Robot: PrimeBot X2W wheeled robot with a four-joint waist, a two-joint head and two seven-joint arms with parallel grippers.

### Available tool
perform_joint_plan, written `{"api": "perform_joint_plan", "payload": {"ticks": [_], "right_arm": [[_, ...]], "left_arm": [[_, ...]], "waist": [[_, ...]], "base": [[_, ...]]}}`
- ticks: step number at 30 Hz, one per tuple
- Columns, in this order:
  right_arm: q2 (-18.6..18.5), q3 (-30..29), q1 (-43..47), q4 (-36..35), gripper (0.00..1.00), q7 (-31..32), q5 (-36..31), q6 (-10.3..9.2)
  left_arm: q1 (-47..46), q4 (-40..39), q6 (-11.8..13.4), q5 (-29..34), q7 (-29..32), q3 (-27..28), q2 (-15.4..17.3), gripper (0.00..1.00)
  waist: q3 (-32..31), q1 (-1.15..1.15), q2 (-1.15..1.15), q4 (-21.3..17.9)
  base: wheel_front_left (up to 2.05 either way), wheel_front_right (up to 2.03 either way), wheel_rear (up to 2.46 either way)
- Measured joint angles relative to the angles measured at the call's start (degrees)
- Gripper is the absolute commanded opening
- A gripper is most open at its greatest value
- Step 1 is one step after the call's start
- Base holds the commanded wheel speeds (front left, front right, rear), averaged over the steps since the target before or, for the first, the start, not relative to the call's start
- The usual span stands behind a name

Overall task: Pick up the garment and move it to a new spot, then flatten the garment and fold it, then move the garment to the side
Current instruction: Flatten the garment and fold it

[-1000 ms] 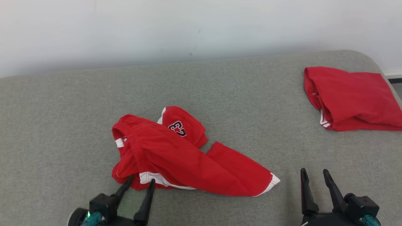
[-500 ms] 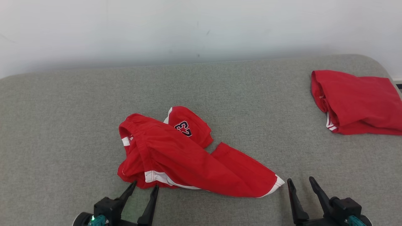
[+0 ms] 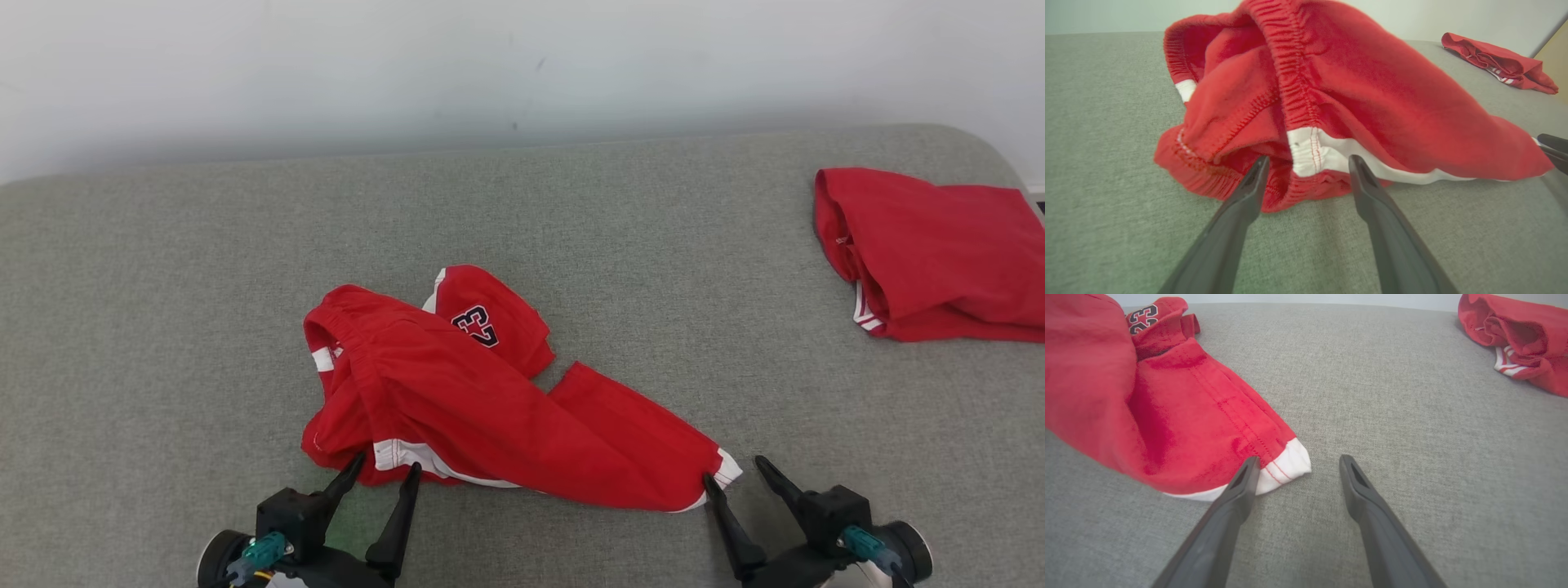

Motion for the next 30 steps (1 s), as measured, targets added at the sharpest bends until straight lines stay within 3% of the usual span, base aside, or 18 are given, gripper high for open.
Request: {"api": "perform_joint_plan", "payload": {"ticks": [3, 4, 5, 6, 7, 12, 17, 20, 23, 30], "right_arm": [[-0.7, 2.6, -2.2, 1.9, 1.0, 0.0, 0.4, 0.0], [-0.9, 3.3, -2.8, 2.3, 1.0, 0.0, 0.4, 0.0], [-1.1, 4.0, -3.3, 3.1, 0.25, 0.0, 0.6, 0.0], [-1.2, 4.8, -3.7, 4.1, 0.0, 0.0, 1.1, -0.01], [-1.3, 5.5, -4.1, 4.8, 0.0, 0.0, 1.6, 0.0], [-1.8, 5.9, -5.1, 4.6, 0.0, 0.0, 3.8, 0.0], [-1.8, 2.3, -2.0, 0.1, 0.0, 0.0, 6.8, 0.0], [-0.6, -0.5, 2.2, -3.2, 0.0, 0.0, 13.5, 0.0], [-0.2, 1.6, 7.7, -5.7, 0.0, 0.0, 19.7, 0.0], [-1.8, 3.3, 12.5, -8.1, 0.0, 0.0, 21.8, 0.0]], "left_arm": [[-0.8, 0.9, 0.0, -0.5, 0.0, -0.7, -0.2, 1.0], [-1.0, 1.3, 0.0, -1.1, 0.0, -1.0, -0.3, 0.92], [-1.3, 1.8, 0.0, -1.6, 0.0, -1.4, -0.6, 0.43], [-1.6, 2.1, 0.0, -1.9, 0.0, -1.8, -0.7, 0.19], [-1.9, 2.4, 0.0, -2.1, 0.0, -2.1, -0.7, 0.0], [-2.5, 2.6, 0.0, -3.5, 0.0, -2.9, -0.6, 0.0], [0.4, -0.5, 0.0, -2.8, 0.0, -1.8, 1.4, 0.0], [3.2, -4.1, 0.0, -2.7, 0.0, -0.9, 3.2, 0.0], [6.4, -7.4, 0.0, -2.9, 0.0, -0.5, 5.1, 0.0], [10.5, -8.6, -0.1, -3.0, 0.0, 2.2, 6.9, 0.0]], "waist": [[0.3, 0.0, 0.0, 0.3], [0.3, 0.0, 0.0, 0.5], [0.4, 0.0, 0.0, 0.6], [0.4, 0.0, 0.0, 0.7], [0.4, 0.0, 0.0, 0.8], [0.3, 0.0, 0.0, 1.3], [-0.6, 0.0, 0.0, 1.3], [-1.2, 0.0, 0.0, 1.5], [-1.6, -0.01, -0.01, 2.1], [-2.0, 0.0, -0.01, 1.9]], "base": [[0.0, 0.0, 0.0], [0.0, 0.0, 0.0], [0.0, 0.0, 0.0], [0.0, 0.0, 0.0], [0.0, 0.0, 0.0], [0.0, 0.0, 0.0], [0.0, 0.0, 0.0], [0.0, 0.0, 0.0], [0.0, 0.0, 0.0], [0.0, 0.0, 0.0]]}}
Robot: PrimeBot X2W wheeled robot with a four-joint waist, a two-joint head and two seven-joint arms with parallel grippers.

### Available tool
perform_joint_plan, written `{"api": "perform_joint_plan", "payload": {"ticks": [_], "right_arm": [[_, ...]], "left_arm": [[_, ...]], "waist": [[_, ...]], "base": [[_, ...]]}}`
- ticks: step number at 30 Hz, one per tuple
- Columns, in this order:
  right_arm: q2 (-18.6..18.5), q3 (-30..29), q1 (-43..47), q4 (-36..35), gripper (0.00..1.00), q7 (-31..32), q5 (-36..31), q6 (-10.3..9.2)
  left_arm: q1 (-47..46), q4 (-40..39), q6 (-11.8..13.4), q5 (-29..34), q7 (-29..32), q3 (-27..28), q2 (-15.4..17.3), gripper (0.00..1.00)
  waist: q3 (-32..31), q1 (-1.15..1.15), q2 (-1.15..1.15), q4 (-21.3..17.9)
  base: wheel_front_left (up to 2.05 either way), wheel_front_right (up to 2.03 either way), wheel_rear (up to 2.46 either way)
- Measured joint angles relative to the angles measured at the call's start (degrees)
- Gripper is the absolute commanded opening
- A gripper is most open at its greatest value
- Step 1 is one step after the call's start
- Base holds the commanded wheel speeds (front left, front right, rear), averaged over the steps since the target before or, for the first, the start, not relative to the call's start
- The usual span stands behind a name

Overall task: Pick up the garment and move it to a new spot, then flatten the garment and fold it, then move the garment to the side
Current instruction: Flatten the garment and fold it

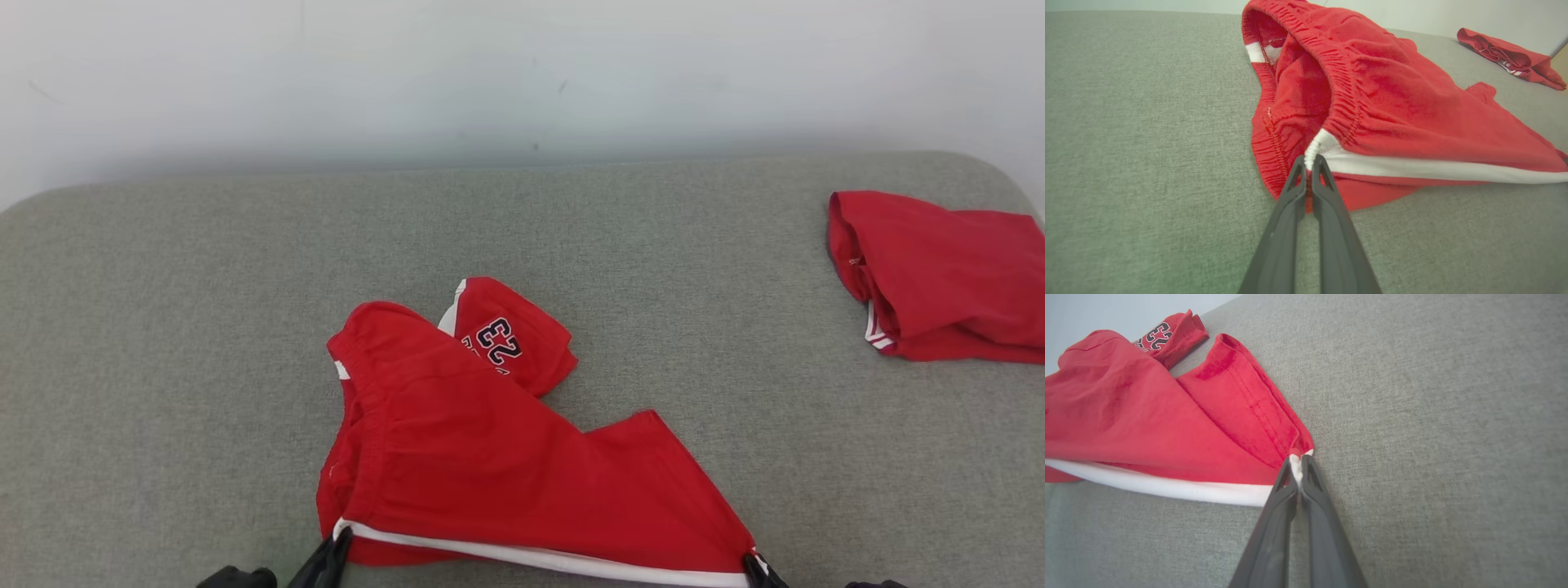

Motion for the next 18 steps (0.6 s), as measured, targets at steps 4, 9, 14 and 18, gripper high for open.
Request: {"api": "perform_joint_plan", "payload": {"ticks": [4, 9, 14, 18], "right_arm": [[-0.8, 1.0, -0.3, -0.1, 1.0, 0.0, -3.0, 0.0], [-2.4, 0.6, -0.3, -1.4, 1.0, 0.0, -7.2, 0.0], [-4.7, 4.2, 1.1, -2.3, 1.0, 0.0, -10.9, 0.0], [-6.5, 6.3, 1.3, -2.9, 1.0, 0.0, -12.0, 0.0]], "left_arm": [[0.4, 1.2, 0.0, -0.4, 0.0, -0.9, -0.4, 0.0], [0.6, 1.9, 0.0, -0.7, 0.0, -1.3, -0.4, 0.08], [0.9, 2.2, 0.0, -0.9, 0.0, -2.3, -0.2, 1.0], [1.1, 1.7, 0.0, -0.4, 0.0, -2.1, 0.0, 1.0]], "waist": [[-0.5, 0.0, 0.0, -0.6], [-1.4, 0.0, 0.0, -1.1], [-2.1, 0.0, 0.0, -0.8], [-1.8, 0.0, 0.0, -0.4]], "base": [[0.0, 0.0, 0.0], [0.0, 0.0, 0.0], [0.0, 0.0, 0.0], [0.0, 0.0, 0.0]]}}
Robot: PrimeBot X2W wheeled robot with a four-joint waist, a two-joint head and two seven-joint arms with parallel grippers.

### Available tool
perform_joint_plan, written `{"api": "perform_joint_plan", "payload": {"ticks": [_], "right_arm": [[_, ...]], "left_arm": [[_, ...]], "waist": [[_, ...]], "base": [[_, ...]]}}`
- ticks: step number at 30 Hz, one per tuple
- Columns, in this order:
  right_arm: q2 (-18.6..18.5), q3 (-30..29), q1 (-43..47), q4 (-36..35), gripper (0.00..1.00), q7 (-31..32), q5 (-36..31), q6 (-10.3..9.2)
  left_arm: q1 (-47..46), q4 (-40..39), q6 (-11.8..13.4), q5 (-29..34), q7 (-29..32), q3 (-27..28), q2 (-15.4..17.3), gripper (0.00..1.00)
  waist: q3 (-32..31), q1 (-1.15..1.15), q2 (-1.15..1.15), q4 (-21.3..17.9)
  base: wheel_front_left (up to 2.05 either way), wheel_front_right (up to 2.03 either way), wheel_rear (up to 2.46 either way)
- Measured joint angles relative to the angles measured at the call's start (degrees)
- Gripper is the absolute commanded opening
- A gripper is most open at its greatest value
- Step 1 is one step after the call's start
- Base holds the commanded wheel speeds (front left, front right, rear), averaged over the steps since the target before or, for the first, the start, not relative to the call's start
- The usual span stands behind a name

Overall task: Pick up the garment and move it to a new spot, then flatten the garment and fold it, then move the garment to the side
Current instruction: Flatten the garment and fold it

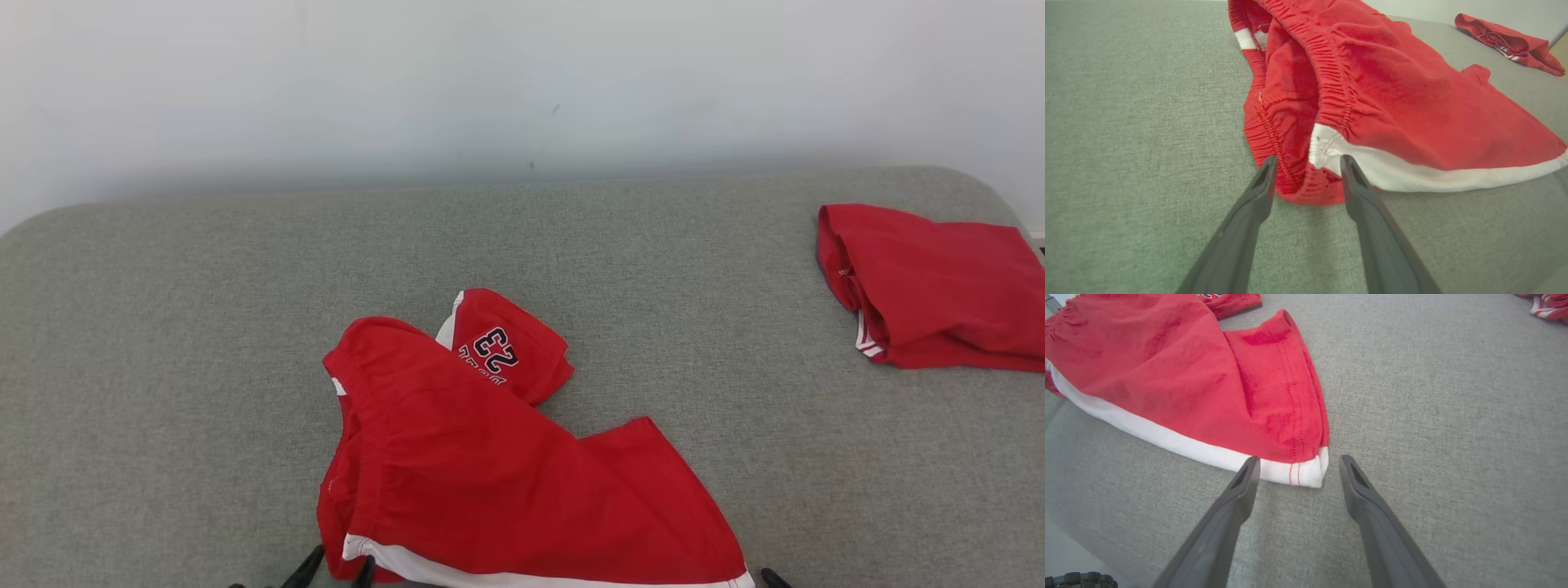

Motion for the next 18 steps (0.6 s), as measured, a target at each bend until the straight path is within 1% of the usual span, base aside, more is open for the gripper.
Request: {"api": "perform_joint_plan", "payload": {"ticks": [7, 14, 17, 18], "right_arm": [[-1.5, 1.6, -0.5, 0.1, 1.0, 0.0, -2.0, 0.0], [-1.9, 2.9, -1.8, 0.6, 1.0, 0.0, -2.2, 0.0], [-2.1, 3.4, -2.3, 1.3, 1.0, 0.0, -2.5, 0.0], [-2.1, 3.5, -2.6, 1.6, 0.45, 0.0, -2.5, 0.0]], "left_arm": [[-0.1, -0.3, 0.0, 0.6, 0.0, -0.2, 0.4, 1.0], [-1.5, 0.5, 0.0, 0.6, 0.0, -2.2, 0.7, 1.0], [-2.5, 2.0, 0.0, -0.5, 0.0, -4.1, 0.5, 1.0], [-2.8, 2.6, 0.0, -1.4, 0.0, -4.5, 0.3, 0.55]], "waist": [[0.8, 0.0, 0.0, 0.1], [1.3, 0.0, 0.0, 0.0], [1.5, 0.0, 0.0, 0.1], [1.6, 0.0, 0.0, 0.2]], "base": [[0.0, 0.0, 0.0], [0.0, 0.0, 0.0], [0.0, 0.0, 0.0], [0.0, 0.0, 0.0]]}}
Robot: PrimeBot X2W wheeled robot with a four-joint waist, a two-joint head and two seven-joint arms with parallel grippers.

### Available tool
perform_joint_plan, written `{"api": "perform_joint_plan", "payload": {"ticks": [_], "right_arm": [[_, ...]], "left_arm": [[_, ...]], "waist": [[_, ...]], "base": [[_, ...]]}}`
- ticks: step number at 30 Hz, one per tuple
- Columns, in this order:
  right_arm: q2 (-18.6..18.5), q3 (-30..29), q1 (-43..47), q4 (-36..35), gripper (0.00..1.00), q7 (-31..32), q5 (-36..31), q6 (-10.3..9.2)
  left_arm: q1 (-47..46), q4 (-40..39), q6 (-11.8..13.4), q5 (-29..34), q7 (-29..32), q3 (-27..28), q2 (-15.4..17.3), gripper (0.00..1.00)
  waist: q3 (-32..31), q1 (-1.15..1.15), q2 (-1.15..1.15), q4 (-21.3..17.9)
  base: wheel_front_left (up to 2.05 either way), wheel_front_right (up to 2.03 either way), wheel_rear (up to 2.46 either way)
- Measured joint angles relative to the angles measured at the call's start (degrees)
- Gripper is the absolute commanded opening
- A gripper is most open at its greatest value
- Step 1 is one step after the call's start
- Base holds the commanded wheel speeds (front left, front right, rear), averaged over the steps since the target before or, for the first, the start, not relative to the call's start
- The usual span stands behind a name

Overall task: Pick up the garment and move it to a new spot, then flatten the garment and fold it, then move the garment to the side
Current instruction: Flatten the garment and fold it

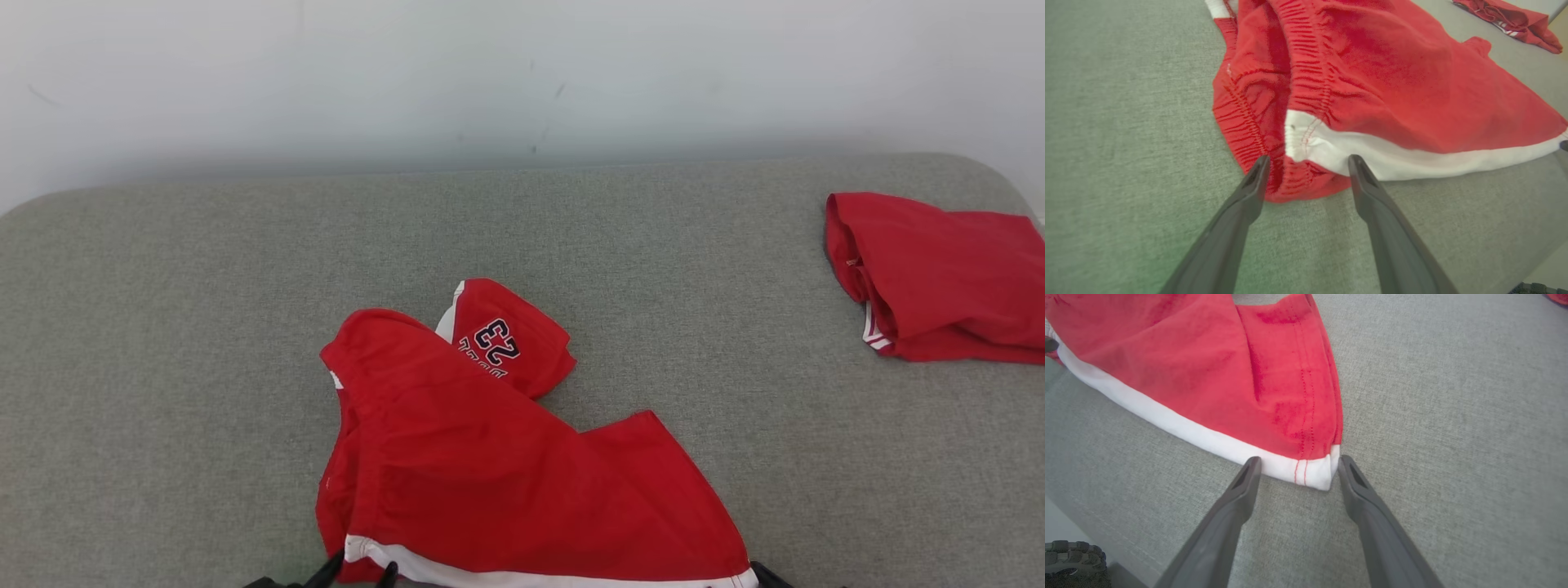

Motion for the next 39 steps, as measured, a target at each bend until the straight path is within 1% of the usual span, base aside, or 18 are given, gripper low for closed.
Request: {"api": "perform_joint_plan", "payload": {"ticks": [1, 2, 4, 9, 14, 20, 23, 25, 29, 31, 34, 36, 39], "right_arm": [[0.0, 0.2, -0.3, 0.2, 0.22, 0.0, 0.0, 0.0], [0.0, 0.5, -0.6, 0.5, 0.0, 0.0, 0.0, 0.0], [0.1, 0.9, -1.2, 0.8, 0.0, 0.0, 0.0, 0.0], [0.0, 1.4, -1.5, 0.5, 0.0, 0.0, 0.4, 0.0], [-1.1, -0.7, 0.7, -4.9, 0.0, 0.0, 2.3, 0.0], [-2.0, -1.6, 3.4, -10.3, 0.0, 0.0, 5.1, 0.0], [-2.3, -1.0, 2.8, -13.2, 0.0, 0.0, 6.6, 0.0], [-3.5, -0.5, 1.3, -14.8, 0.0, 0.0, 7.9, 0.0], [-7.0, -0.1, -3.6, -17.0, 0.0, 0.3, 10.2, 0.0], [-8.5, -0.6, -6.9, -17.6, 0.0, 0.7, 12.9, 0.0], [-9.9, -2.0, -13.7, -18.6, 0.0, 2.1, 18.2, 0.0], [-11.2, -1.3, -19.6, -19.1, 0.0, 4.4, 20.8, -0.01], [-11.6, -0.8, -30.5, -18.8, 0.0, 7.8, 26.7, 0.0]], "left_arm": [[-0.4, 0.7, 0.0, -0.3, 0.0, -1.0, 0.0, 0.25], [-1.0, 1.4, 0.0, -0.7, 0.0, -2.0, 0.1, 0.0], [-2.0, 2.1, 0.0, -2.4, 0.0, -3.1, 0.0, 0.0], [-2.6, 2.1, 0.0, -3.3, 0.0, -3.7, 0.4, 0.0], [0.5, -2.2, 0.0, -2.5, 0.0, -1.0, 2.1, 0.0], [2.4, -7.5, 0.0, -0.4, 0.0, 1.6, 2.6, 0.0], [2.1, -10.8, 0.0, 0.2, 0.0, 1.7, 2.9, 0.0], [0.6, -12.4, 0.0, 0.5, 0.2, 1.1, 4.1, 0.0], [-5.4, -16.6, 0.0, 0.4, 2.5, 0.6, 7.7, 0.0], [-9.9, -18.1, 0.0, 0.4, 4.3, 0.0, 9.8, 0.0], [-18.3, -19.9, 0.0, -3.9, 6.4, 0.0, 11.4, 0.0], [-25.0, -20.3, 0.0, -4.4, 8.5, -1.3, 14.1, 0.0], [-36.4, -20.3, 0.0, -9.9, 11.7, -3.5, 15.6, 0.0]], "waist": [[0.0, 0.0, 0.0, 0.0], [0.0, 0.0, 0.0, 0.0], [0.0, 0.0, 0.0, -0.1], [-0.3, 0.0, 0.0, -0.1], [-0.3, 0.0, 0.0, 0.0], [-0.3, 0.0, 0.0, 0.4], [-0.3, 0.0, 0.0, 0.4], [-0.2, 0.0, 0.0, 0.4], [0.5, 0.0, 0.0, 0.4], [1.1, 0.0, 0.0, 0.4], [2.6, 0.0, 0.0, 0.3], [4.0, 0.0, 0.0, 0.1], [6.6, 0.01, 0.01, -0.3]], "base": [[0.0, 0.0, 0.0], [0.0, 0.0, 0.0], [0.0, 0.0, 0.0], [0.0, 0.0, 0.0], [0.0, 0.0, 0.0], [0.0, 0.0, 0.0], [0.0, 0.0, 0.0], [0.0, 0.0, 0.0], [0.0, 0.0, 0.0], [0.0, 0.0, 0.0], [0.0, 0.0, 0.0], [0.0, 0.0, 0.0], [0.0, 0.0, 0.0]]}}
